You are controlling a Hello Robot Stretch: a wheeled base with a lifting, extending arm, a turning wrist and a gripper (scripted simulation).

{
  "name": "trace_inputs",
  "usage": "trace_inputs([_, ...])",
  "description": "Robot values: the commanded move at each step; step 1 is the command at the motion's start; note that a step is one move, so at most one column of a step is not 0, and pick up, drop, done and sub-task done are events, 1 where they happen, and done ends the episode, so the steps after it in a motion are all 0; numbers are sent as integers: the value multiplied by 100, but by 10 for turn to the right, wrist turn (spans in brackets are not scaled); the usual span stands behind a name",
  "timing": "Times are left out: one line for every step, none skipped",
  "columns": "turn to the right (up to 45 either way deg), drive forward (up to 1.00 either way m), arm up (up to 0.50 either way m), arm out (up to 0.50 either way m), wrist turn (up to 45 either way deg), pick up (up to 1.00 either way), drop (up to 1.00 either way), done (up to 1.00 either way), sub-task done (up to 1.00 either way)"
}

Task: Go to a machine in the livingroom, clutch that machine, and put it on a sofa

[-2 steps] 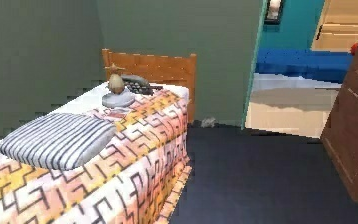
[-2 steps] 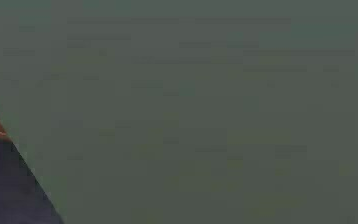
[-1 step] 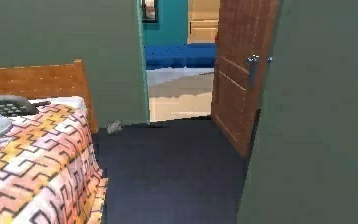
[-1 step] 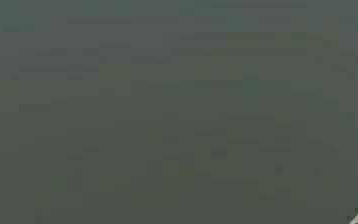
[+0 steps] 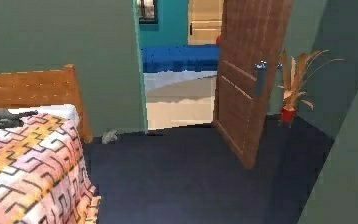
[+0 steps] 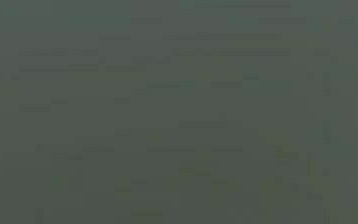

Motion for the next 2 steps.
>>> trace_inputs([-120, 0, 0, 0, 0, 0, 0, 0, 0])
trace_inputs([0, 30, 0, 0, 0, 0, 0, 0, 0])
